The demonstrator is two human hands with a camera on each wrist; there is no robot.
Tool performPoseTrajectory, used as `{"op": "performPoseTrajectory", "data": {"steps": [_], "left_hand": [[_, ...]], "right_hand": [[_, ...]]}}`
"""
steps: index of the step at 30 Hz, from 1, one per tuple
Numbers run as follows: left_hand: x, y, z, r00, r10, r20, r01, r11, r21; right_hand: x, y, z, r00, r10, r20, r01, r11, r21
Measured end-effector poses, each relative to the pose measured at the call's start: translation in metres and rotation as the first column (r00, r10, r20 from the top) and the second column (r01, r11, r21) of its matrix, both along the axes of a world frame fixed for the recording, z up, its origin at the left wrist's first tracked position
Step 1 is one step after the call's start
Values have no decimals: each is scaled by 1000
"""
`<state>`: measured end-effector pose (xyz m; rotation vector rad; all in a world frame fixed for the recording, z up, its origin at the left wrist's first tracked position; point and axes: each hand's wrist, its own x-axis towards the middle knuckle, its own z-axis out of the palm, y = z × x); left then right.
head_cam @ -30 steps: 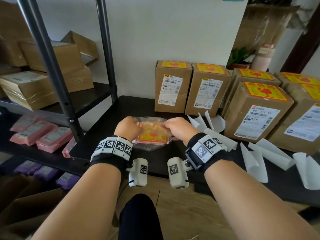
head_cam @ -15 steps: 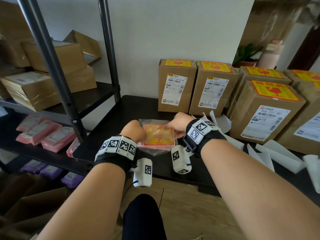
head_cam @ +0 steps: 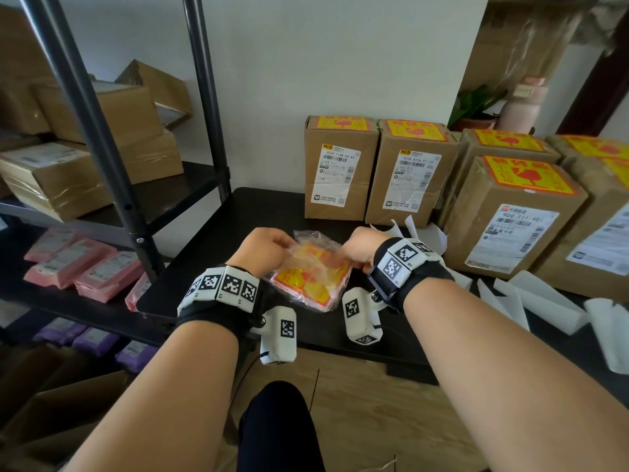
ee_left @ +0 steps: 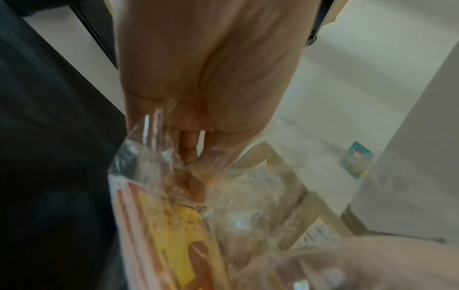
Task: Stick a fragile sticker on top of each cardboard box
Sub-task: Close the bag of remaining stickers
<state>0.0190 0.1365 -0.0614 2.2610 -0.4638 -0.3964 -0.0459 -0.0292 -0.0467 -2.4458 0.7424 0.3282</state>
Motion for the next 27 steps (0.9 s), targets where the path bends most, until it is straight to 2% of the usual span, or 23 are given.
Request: {"op": "performPoseTrajectory", "data": {"steps": [3, 5, 7, 8, 10, 11, 13, 15, 16, 18, 20, 22, 25, 27], "left_hand": [[2, 2, 2, 997, 55, 62, -47, 991, -127], [0, 1, 8, 969, 150, 196, -100, 965, -241], [-8, -2, 19, 915, 206, 346, -90, 942, -323], [-13, -5, 25, 900, 198, 389, -52, 934, -353], [-25, -10, 36, 911, 82, 403, 69, 936, -345], [-28, -14, 38, 917, -14, 400, 136, 951, -278], [-28, -21, 35, 891, -217, 398, 216, 975, 48], [-22, -24, 25, 858, -327, 396, 150, 897, 415], [-19, -23, 20, 855, -333, 398, 94, 854, 513], [-10, -17, 7, 892, -297, 342, 68, 834, 548], [-4, -11, -2, 953, -227, 201, 120, 891, 438], [-2, -11, -4, 980, -185, 70, 157, 942, 297], [-2, -12, -4, 992, -113, -47, 121, 974, 194], [2, -10, -4, 992, -92, -82, 106, 978, 183]], "right_hand": [[-5, -3, -2, 997, -37, 62, 33, 998, 59], [-6, -4, -4, 995, -68, 78, 62, 995, 74], [-5, -3, -5, 993, -101, 65, 95, 992, 84], [-4, -3, -7, 991, -118, 59, 112, 989, 95], [-3, -2, -12, 988, -145, 49, 137, 980, 141], [-3, -2, -13, 987, -154, 49, 144, 975, 170], [-5, -2, -16, 983, -174, 59, 158, 965, 211], [-6, -3, -16, 984, -176, 38, 163, 962, 218], [-6, -3, -17, 987, -161, 6, 156, 966, 209], [-6, -5, -16, 993, -120, -15, 121, 979, 166], [-6, -6, -14, 998, -60, 19, 59, 997, 54], [-6, -7, -15, 996, -29, 87, 30, 1000, -8], [-3, -11, -18, 964, -31, 263, 27, 999, 17], [0, -13, -21, 944, -48, 328, 30, 998, 60]]}}
